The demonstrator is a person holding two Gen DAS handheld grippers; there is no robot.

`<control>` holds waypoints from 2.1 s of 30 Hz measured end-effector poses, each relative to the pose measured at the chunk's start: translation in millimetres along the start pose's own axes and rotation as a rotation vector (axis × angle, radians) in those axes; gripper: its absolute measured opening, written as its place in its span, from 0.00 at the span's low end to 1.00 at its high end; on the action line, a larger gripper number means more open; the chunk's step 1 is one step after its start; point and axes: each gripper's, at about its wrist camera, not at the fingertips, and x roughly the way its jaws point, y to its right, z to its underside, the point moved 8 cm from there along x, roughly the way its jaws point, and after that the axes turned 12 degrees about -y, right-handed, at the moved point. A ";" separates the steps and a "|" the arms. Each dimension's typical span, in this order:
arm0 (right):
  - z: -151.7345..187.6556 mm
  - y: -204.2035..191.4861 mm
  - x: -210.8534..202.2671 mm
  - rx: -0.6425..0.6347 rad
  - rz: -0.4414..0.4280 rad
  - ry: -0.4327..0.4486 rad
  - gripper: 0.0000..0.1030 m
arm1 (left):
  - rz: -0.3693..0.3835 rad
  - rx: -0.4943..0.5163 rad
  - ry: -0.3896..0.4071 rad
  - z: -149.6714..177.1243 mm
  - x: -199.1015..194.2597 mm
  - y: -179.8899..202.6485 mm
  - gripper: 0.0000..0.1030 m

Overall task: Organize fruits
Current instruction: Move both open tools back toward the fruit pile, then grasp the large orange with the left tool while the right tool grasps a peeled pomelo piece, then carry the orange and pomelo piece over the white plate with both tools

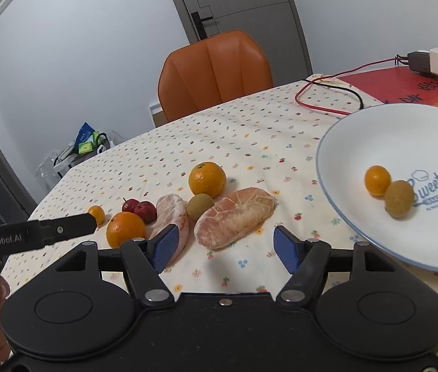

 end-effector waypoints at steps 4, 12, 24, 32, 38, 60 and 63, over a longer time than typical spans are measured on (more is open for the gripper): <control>-4.4 -2.4 9.6 0.001 0.015 -0.010 0.62 | 0.022 0.011 -0.005 -2.3 4.7 6.1 0.66; -12.7 -4.4 22.2 -0.002 0.052 -0.010 0.59 | 0.035 0.020 -0.025 -5.0 20.8 15.8 0.66; -13.9 -1.8 23.8 -0.019 0.093 -0.008 0.42 | 0.035 -0.010 -0.050 -0.7 37.5 19.1 0.48; -1.9 11.3 6.0 -0.008 0.078 -0.024 0.31 | 0.043 -0.012 -0.049 3.0 36.8 23.9 0.38; -1.4 12.4 4.9 0.004 0.078 -0.020 0.36 | 0.040 -0.024 -0.045 3.7 31.2 16.8 0.37; -7.3 -0.8 14.8 -0.065 0.107 -0.006 0.33 | 0.060 -0.037 -0.010 1.3 12.2 13.4 0.37; -5.8 -1.3 8.0 -0.062 0.095 0.006 0.33 | 0.066 -0.030 0.001 -0.7 8.1 18.8 0.37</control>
